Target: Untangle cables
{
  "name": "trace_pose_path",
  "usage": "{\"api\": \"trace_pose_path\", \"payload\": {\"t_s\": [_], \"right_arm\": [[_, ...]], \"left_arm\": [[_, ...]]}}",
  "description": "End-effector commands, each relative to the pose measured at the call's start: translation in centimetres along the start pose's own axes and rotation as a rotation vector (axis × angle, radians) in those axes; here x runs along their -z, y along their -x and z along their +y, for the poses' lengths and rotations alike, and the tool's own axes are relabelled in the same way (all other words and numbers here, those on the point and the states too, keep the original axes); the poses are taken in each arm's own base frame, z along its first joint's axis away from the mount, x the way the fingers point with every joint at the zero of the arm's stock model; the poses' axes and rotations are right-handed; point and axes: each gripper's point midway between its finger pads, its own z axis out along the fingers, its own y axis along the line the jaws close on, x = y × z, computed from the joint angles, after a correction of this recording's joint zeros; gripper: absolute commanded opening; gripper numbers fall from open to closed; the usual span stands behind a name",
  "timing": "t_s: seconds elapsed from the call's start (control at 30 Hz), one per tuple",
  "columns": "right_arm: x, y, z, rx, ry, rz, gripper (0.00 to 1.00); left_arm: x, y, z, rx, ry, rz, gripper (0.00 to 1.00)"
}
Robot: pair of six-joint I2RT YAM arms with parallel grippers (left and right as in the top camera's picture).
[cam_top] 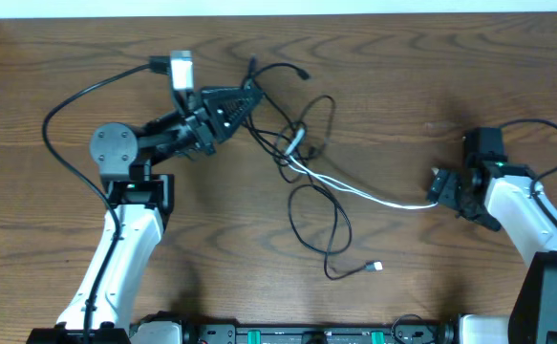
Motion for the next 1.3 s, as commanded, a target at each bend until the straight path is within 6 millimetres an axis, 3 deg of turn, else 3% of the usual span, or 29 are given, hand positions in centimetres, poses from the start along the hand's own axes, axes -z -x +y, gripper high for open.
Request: {"api": "trace_pose_path", "payload": {"t_s": [0.0, 0.17, 0.33, 0.43, 0.53, 0.63, 0.7, 0.93, 1.17, 1.27], "right_arm": [[-0.2, -0.1, 0.9, -0.020, 0.076, 0.025, 0.99], [0.2, 0.1, 3.5, -0.012, 0.222, 0.036, 0.99], [1.8, 0.9, 7.9, 0.077, 0.477, 0.013, 0.99], [4.7, 1.8, 12.1, 0.206, 0.752, -0.050, 0.99], [9.5, 2.1, 15.9, 0.375, 1.070, -0.142, 0.99], [13.6, 2.0, 17.9, 0.492, 1.292, -0.214, 0.99], [15.4, 1.7, 18.6, 0.547, 1.375, -0.241, 0.99], [16.5, -1.4, 21.5, 0.627, 1.411, -0.187, 0.99], [15.5, -4.7, 25.3, 0.713, 1.281, -0.207, 0.99], [14.7, -4.9, 26.1, 0.618, 1.209, -0.175, 0.99]], "left_arm": [[0.4, 0.8, -0.7, -0.020, -0.011, 0.000, 0.08], [0.4, 0.8, -0.7, -0.020, -0.010, 0.000, 0.08], [0.4, 0.7, -0.8, -0.043, -0.015, 0.009, 0.08], [0.4, 0.3, -0.7, -0.058, -0.018, 0.029, 0.08], [0.4, -0.1, -0.2, -0.019, -0.004, 0.038, 0.08], [0.4, -0.4, 0.3, 0.021, 0.011, 0.047, 0.08], [0.4, -0.5, 0.5, 0.035, 0.015, 0.051, 0.08], [-0.2, -1.1, -0.1, 0.037, -0.006, 0.069, 0.08], [-2.3, -3.1, -2.1, 0.051, -0.081, 0.130, 0.08], [-3.1, -4.2, -3.1, 0.001, -0.125, 0.162, 0.08]]}}
